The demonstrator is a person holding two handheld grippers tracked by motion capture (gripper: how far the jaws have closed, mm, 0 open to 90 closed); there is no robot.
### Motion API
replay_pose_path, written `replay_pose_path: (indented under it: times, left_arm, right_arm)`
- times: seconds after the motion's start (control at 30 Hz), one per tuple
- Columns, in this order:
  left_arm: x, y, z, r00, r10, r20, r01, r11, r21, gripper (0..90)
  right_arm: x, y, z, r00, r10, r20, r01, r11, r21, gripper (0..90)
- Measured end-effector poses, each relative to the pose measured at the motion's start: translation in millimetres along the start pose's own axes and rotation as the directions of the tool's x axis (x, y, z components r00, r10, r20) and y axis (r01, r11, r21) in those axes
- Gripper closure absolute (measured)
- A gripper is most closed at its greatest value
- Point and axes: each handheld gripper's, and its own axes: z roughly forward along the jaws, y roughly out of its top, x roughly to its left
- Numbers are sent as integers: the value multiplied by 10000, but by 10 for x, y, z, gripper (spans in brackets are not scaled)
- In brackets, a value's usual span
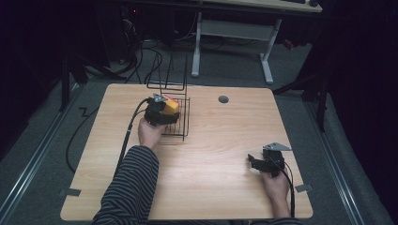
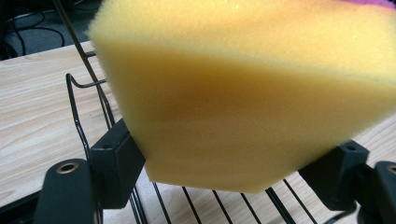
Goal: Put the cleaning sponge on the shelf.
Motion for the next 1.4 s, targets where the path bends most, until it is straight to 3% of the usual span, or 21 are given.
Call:
replay_pose_path:
  times: [0.13,0.4,0.67,0.9,1.2,1.4]
  left_arm:
    - [17,-3,38,10000,-79,-29,79,10000,60,238]
    - [-54,9,146,9995,269,-169,-260,9984,508,235]
    - [-2,18,177,9998,-197,9,196,9981,578,217]
    - [34,11,200,9987,-493,85,487,9967,648,142]
    - [45,-14,206,9979,-600,244,580,9955,751,6]
    - [27,-23,146,9983,-494,322,473,9968,637,0]
  right_arm:
    - [-1,1,1,10000,-18,-8,18,10000,-7,278]
    - [-1,1,1,10000,-21,-7,20,10000,-9,278]
    - [1,1,1,10000,5,-5,-5,10000,-3,278]
    - [1,1,1,10000,6,-5,-6,10000,-2,278]
    - [-1,1,1,10000,-22,-7,22,10000,-9,278]
    - [-1,1,1,10000,-22,-8,22,10000,-8,278]
